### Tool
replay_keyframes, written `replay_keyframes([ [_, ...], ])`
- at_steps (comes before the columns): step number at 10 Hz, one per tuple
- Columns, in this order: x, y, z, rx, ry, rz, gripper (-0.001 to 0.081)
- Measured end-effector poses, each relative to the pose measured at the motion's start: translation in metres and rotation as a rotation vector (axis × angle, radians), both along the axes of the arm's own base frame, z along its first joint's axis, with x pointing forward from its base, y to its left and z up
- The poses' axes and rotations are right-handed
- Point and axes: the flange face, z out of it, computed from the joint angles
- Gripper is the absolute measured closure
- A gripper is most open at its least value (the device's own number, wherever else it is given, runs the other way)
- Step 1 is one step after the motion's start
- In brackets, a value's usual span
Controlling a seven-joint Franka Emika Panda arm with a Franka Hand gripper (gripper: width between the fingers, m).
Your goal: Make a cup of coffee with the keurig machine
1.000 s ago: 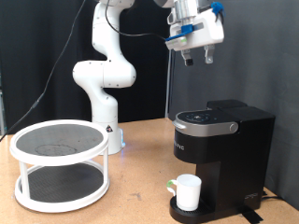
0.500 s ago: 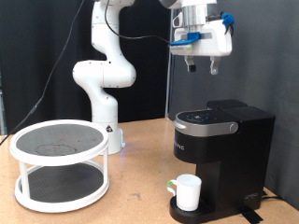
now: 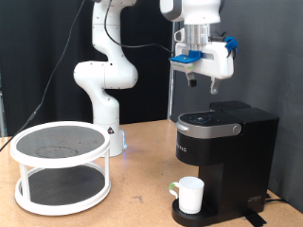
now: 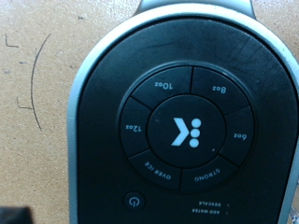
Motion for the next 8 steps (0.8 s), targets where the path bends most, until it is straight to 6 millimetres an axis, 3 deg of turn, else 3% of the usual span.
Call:
replay_keyframes([
  [1, 0.0, 0.0, -0.007, 0.002, 0.005, 0.009, 0.0255],
  [2, -0.002, 0.001, -0.013, 0.001, 0.01, 0.018, 0.0255],
  [4, -0.006, 0.003, -0.026, -0.003, 0.03, 0.03, 0.0573],
  [5, -0.008, 0.003, -0.032, -0.004, 0.039, 0.031, 0.0573],
  [6, -0.01, 0.003, -0.039, -0.006, 0.047, 0.032, 0.0739],
  [8, -0.011, 0.002, -0.049, -0.009, 0.046, 0.029, 0.0786],
])
